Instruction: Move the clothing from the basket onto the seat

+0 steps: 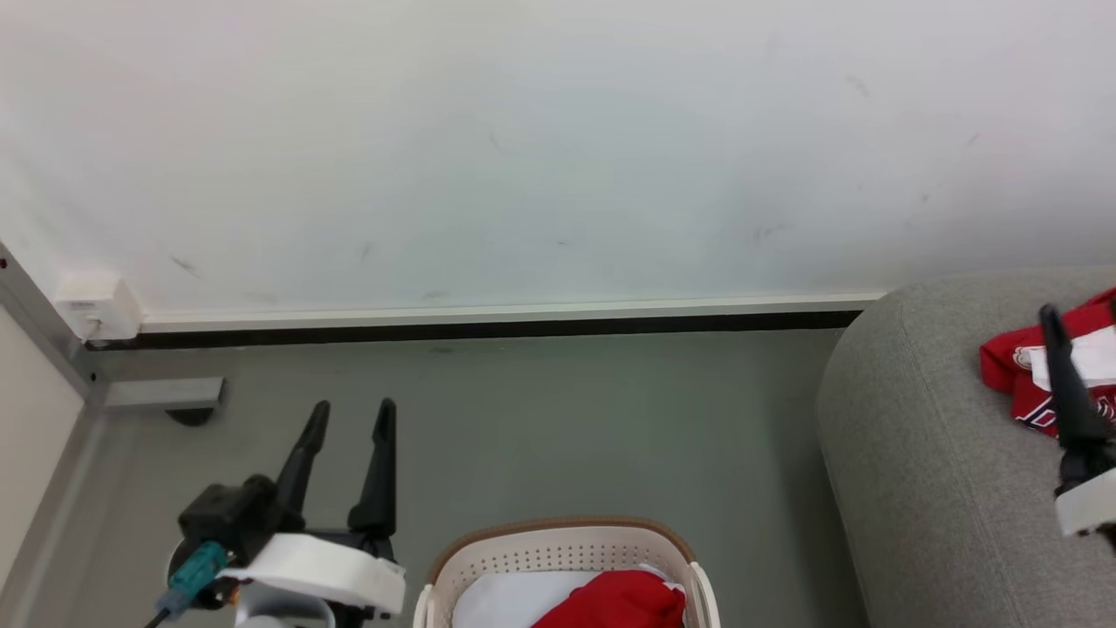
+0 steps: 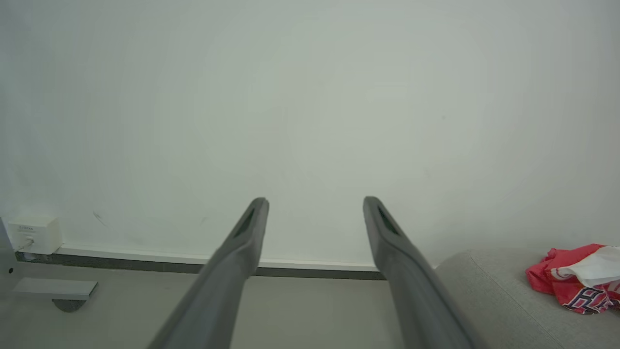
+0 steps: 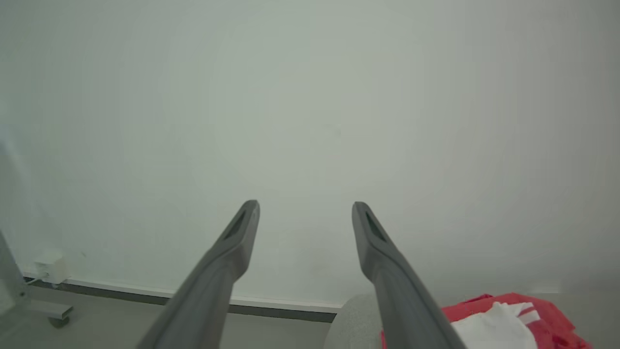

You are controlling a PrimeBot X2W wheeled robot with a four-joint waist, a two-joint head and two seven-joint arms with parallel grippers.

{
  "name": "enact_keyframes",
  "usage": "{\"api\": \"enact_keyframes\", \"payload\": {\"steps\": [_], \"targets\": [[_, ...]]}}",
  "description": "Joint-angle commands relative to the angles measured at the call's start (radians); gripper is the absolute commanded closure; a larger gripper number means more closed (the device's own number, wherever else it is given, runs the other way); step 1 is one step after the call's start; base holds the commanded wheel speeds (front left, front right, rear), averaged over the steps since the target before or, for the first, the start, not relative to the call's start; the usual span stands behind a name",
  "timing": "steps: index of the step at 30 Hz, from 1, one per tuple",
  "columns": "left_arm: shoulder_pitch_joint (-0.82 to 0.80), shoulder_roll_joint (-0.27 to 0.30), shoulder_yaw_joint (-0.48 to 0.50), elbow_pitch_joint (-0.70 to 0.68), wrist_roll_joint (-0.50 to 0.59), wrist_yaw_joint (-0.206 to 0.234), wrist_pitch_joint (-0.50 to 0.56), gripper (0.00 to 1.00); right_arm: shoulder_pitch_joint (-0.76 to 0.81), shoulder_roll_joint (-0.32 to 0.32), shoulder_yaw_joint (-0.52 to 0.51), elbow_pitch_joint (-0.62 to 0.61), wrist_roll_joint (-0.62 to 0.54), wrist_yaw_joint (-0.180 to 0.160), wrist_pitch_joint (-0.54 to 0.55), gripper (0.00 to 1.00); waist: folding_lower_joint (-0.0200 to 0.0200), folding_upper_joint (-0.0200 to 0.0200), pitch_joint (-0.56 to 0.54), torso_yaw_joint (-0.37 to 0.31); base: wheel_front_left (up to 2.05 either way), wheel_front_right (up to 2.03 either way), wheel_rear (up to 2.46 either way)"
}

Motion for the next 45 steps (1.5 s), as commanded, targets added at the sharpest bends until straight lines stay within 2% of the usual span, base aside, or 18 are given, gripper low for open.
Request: {"api": "enact_keyframes", "payload": {"steps": [1,9,11,14,17,28,38,45], "targets": [[0.022,-0.001,0.023,0.006,0.018,-0.008,-0.001,0.0,0.046,0.014,-0.017,-0.02,-0.02,-0.003,-0.012,0.0,0.0002,-0.0001,0.0,0.0,0.0,0.0,0.0],[0.07,-0.061,0.128,0.016,0.103,-0.058,-0.001,0.0,0.21,0.207,-0.085,-0.071,-0.125,-0.002,-0.035,0.0,0.0002,-0.0001,0.013,-0.003,0.0,0.0,0.0],[0.073,-0.069,0.145,0.012,0.104,-0.067,-0.001,0.0,0.219,0.221,-0.093,-0.07,-0.159,-0.002,-0.035,0.0,0.0002,-0.0001,0.017,-0.004,0.0,0.0,0.0],[0.084,-0.087,0.173,0.014,0.127,-0.087,-0.001,0.0,0.234,0.303,-0.13,-0.082,-0.196,-0.002,-0.035,0.0,0.0002,-0.0001,0.03,-0.014,0.0,0.0,0.0],[0.076,-0.098,0.183,0.017,0.149,-0.103,-0.001,0.0,0.235,0.332,-0.11,-0.09,-0.26,-0.002,-0.035,0.0,0.0002,-0.0001,0.045,-0.019,0.0,0.0,0.0],[0.039,-0.106,0.188,0.021,0.165,-0.123,-0.001,0.0,0.209,0.386,-0.12,-0.108,-0.313,-0.002,-0.036,0.0,0.0002,-0.0001,0.078,-0.008,0.0,0.0,0.0],[0.034,-0.106,0.174,0.03,0.15,-0.111,-0.001,0.0,0.2,0.384,-0.111,-0.098,-0.305,-0.002,-0.036,0.0,0.0002,-0.0001,0.085,-0.009,0.0,0.0,0.0],[0.01,-0.106,0.161,0.042,0.15,-0.116,-0.001,0.0,0.168,0.378,-0.109,-0.1,-0.293,-0.002,-0.034,0.0,0.0002,-0.0001,0.125,-0.054,0.0,0.0,0.0]]}}
